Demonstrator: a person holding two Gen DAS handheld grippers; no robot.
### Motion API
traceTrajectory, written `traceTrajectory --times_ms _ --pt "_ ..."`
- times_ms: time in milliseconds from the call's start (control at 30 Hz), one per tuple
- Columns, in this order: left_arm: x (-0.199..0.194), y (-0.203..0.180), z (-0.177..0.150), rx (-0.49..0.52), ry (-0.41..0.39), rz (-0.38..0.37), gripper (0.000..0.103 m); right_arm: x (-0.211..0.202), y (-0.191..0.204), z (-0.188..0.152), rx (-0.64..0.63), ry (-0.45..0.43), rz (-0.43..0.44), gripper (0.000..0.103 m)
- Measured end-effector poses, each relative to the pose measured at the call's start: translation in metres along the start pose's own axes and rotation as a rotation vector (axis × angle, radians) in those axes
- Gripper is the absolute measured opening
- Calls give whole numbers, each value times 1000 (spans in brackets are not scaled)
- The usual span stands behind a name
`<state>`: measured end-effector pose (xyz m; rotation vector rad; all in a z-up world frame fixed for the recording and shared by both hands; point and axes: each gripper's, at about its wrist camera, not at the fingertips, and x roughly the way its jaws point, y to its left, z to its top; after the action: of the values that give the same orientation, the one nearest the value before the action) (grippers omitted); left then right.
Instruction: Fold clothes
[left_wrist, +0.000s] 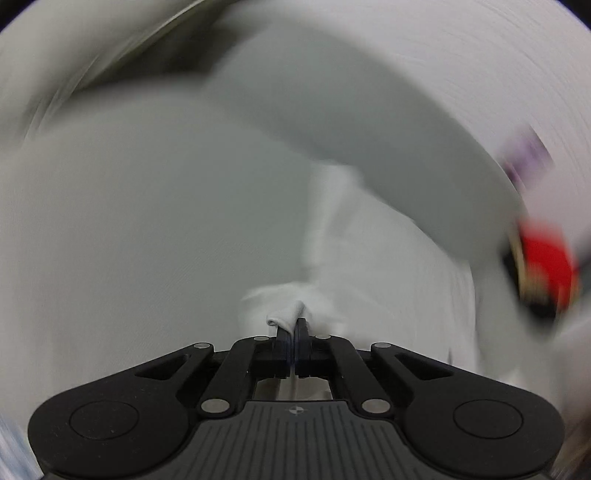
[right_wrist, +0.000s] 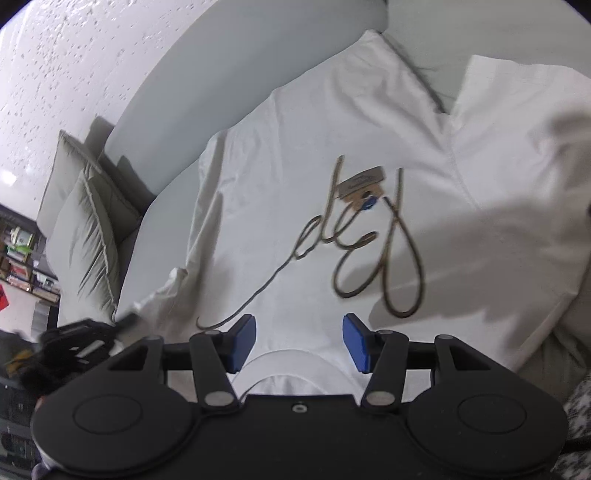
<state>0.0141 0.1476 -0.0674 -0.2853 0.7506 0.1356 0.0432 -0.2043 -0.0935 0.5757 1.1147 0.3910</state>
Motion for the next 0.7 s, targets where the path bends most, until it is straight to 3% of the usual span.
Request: traceTrajectory --times_ms 100,133,233,300,367,400,533,633,700 --pt "6 -101 -41 525 2 123 0 0 -11 3 40 -6 -11 51" --pt "12 -125 -64 674 27 144 8 0 -14 4 55 -7 -13 51" --pt "23 -162 -122 938 79 184 20 -1 -20 5 71 -7 -16 51" --pt "19 -167 -137 983 62 249 21 -5 -23 6 69 -13 -16 51" --pt "1 -159 -129 878 79 222 35 -8 -27 7 80 -16 -6 52" --pt "-9 -149 -119 780 97 184 41 -10 -28 7 88 -18 0 52" --pt "-44 -77 -80 270 127 37 41 -18 -31 9 98 -31 30 54" --pt "-31 -14 -60 -182 199 -109 31 -21 -28 9 88 -44 34 54" --pt "-18 6 -55 -370 235 -189 28 -20 -26 10 89 -41 46 55"
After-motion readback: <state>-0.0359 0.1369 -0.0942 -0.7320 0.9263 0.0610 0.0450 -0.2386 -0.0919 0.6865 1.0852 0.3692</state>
